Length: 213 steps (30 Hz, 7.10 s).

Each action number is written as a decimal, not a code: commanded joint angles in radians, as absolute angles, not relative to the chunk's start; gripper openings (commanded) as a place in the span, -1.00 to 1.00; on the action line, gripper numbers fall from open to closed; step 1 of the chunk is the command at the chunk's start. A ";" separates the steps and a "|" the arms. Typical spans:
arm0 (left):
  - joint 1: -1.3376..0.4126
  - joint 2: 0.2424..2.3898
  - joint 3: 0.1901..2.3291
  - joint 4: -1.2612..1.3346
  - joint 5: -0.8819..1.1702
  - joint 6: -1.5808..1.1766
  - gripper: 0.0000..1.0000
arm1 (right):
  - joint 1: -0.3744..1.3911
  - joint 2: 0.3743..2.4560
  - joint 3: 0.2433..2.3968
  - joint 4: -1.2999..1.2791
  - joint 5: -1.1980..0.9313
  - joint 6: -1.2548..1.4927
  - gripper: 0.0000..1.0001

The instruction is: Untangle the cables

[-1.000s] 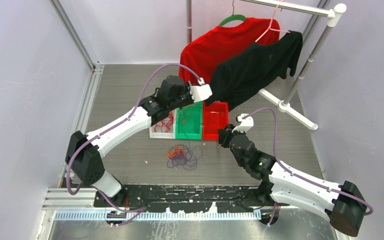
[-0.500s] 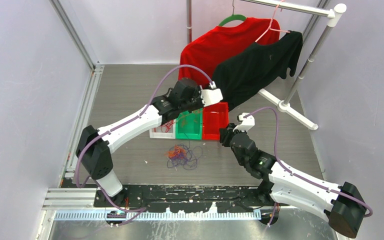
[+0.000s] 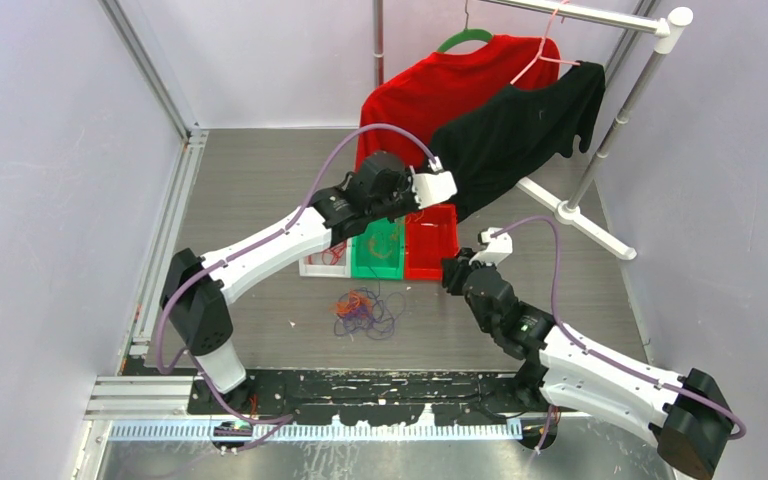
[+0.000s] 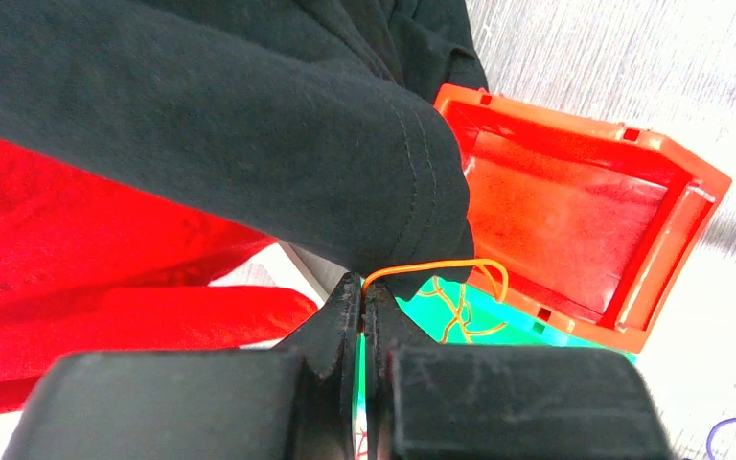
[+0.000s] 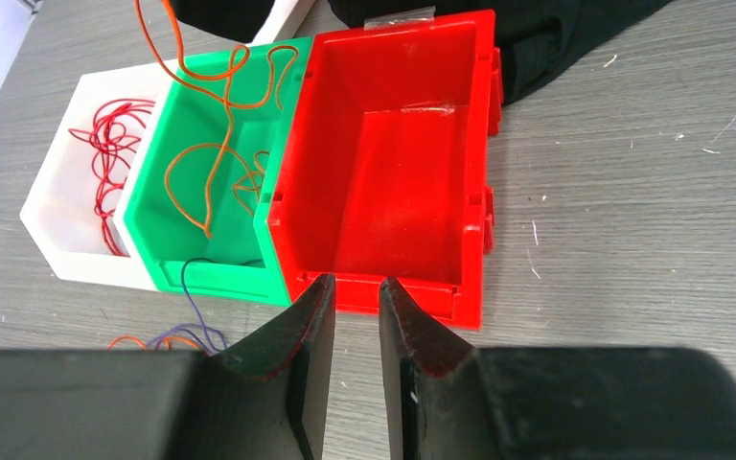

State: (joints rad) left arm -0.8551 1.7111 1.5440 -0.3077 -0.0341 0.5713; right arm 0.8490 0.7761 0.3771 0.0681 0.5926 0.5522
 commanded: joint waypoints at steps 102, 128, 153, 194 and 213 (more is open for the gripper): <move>-0.434 1.311 1.462 -1.191 0.512 0.418 0.84 | 0.871 0.502 0.538 -0.455 0.110 0.731 -0.98; -0.589 1.027 1.271 -0.750 0.757 0.089 0.81 | 0.908 1.000 0.982 0.106 -0.206 0.725 -0.98; -0.710 0.951 1.114 -0.401 0.661 -0.141 -0.02 | 1.016 1.072 1.040 0.326 -0.077 0.770 -0.98; -0.708 1.139 1.708 -0.655 0.739 0.105 -1.00 | 1.016 1.061 0.827 0.260 -0.104 0.339 0.49; -0.708 1.385 2.327 -0.628 0.687 0.169 -1.00 | 1.017 1.328 0.595 0.606 -0.079 0.479 0.47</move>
State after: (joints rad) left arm -0.7078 1.3582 2.2326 -0.6788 0.7067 0.1257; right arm 1.0126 1.2877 0.6098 0.4511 -0.0864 0.4347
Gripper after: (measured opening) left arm 0.012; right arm 0.746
